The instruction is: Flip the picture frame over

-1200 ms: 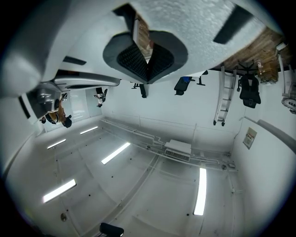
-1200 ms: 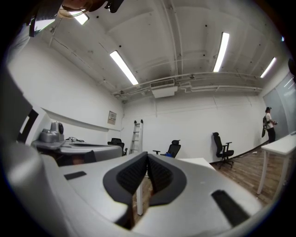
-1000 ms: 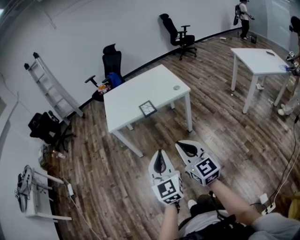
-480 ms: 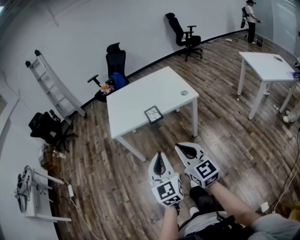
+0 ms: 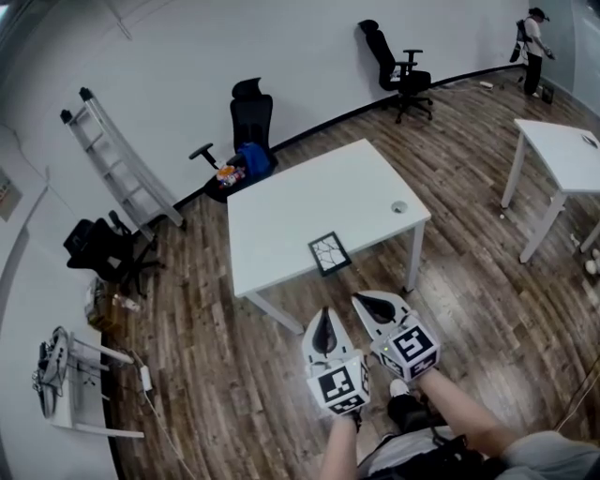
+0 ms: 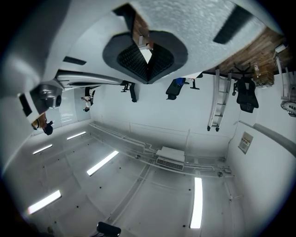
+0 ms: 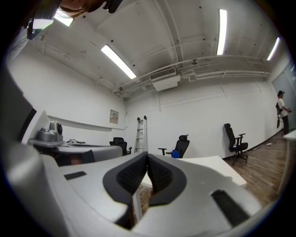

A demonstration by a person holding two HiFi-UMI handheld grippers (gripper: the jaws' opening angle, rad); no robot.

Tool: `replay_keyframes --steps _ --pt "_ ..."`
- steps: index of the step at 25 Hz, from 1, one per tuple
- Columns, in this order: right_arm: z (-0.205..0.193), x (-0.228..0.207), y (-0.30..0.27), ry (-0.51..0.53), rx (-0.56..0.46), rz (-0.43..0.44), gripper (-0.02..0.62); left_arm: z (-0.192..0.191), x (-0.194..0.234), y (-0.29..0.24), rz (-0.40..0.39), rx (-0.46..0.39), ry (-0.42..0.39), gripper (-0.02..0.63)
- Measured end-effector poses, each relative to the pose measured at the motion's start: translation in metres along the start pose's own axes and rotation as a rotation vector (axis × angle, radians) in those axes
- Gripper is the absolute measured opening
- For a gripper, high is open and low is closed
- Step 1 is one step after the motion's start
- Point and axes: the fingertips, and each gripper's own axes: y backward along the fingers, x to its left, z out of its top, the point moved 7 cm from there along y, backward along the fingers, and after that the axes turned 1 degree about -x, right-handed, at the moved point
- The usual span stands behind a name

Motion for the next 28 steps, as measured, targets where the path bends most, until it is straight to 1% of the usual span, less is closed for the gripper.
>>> replay_keyframes --steps 4,7,10,14,18,23,28 --pt "-0.002 -0.022 -0.034 -0.01 0.017 0.027 0.005 -0.001 0.009 -0.036 0.022 0.026 -0.034 0.002" --pt "-0.005 -0.04 -0.05 -0.031 0.021 0.043 0.005 -0.005 0.008 -0.059 0.045 0.032 -0.044 0.002" --pt "-0.01 -0.056 -0.063 -0.034 0.023 0.061 0.005 -0.011 0.006 -0.077 0.066 0.045 -0.036 0.002" --pt "-0.014 -0.064 -0.08 -0.045 0.038 0.089 0.005 -0.018 0.011 -0.092 0.092 0.069 -0.046 0.002" --pt "-0.016 -0.064 -0.091 -0.024 0.044 0.116 0.005 -0.018 0.015 -0.102 0.1 0.076 -0.056 0.002" --pt "-0.021 -0.075 -0.108 -0.037 0.054 0.1 0.005 -0.02 0.021 -0.125 0.079 0.077 -0.057 0.002" --pt "-0.033 -0.097 -0.134 -0.038 0.059 0.05 0.005 -0.032 0.035 -0.161 0.051 0.093 -0.053 0.002"
